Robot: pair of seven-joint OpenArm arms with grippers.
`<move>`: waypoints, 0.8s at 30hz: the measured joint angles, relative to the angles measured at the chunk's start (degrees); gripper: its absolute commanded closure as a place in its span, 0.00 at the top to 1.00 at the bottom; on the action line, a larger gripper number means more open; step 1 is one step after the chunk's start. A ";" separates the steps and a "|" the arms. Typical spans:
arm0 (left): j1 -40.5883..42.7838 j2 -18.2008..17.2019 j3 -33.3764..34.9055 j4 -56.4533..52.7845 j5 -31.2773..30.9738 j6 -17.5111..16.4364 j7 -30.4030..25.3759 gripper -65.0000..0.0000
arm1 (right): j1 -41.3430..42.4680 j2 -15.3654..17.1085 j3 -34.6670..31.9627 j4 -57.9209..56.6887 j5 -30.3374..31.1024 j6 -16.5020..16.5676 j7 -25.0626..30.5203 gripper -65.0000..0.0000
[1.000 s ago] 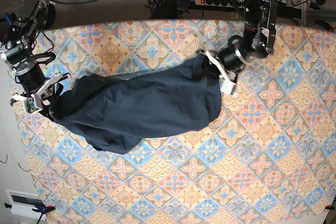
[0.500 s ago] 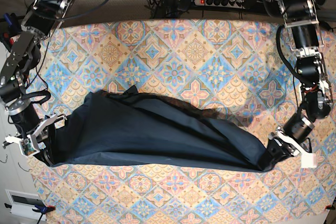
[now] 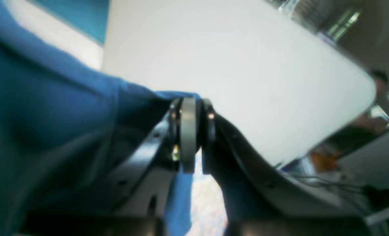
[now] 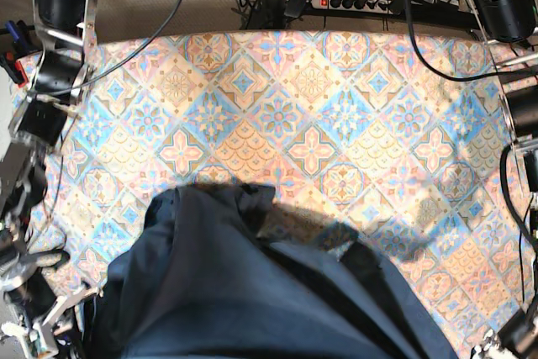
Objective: Layout the t-shirt on the table in an organized manner, then fold the t-shirt properly
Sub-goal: 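Lift the shirt high with both grippers and swing it down flat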
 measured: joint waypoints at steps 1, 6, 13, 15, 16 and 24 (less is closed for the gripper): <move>-2.29 0.50 1.11 -1.73 0.17 -0.09 -0.02 0.00 | 2.38 -0.02 -0.33 -1.68 -0.24 0.17 -0.04 0.01; -13.14 2.62 4.42 -9.29 0.26 -0.50 0.44 0.00 | 14.60 0.61 -2.56 -10.62 -0.68 0.24 -0.70 0.01; -16.83 2.01 7.08 -12.68 -0.68 -0.33 -0.74 0.00 | 25.40 1.60 -5.38 -12.76 0.48 0.15 0.72 0.01; -15.76 2.05 7.52 -13.31 -0.22 0.24 0.28 0.00 | 25.70 2.69 -5.20 -12.55 0.42 0.07 0.83 0.01; -15.34 2.08 7.56 -13.31 -0.24 -0.02 0.83 0.00 | 25.38 3.04 -5.07 -12.28 0.09 0.07 0.09 0.01; -13.99 -8.20 6.93 -1.38 -6.75 -0.68 4.22 0.00 | 12.00 7.67 -1.44 4.68 8.31 -1.68 -3.37 0.01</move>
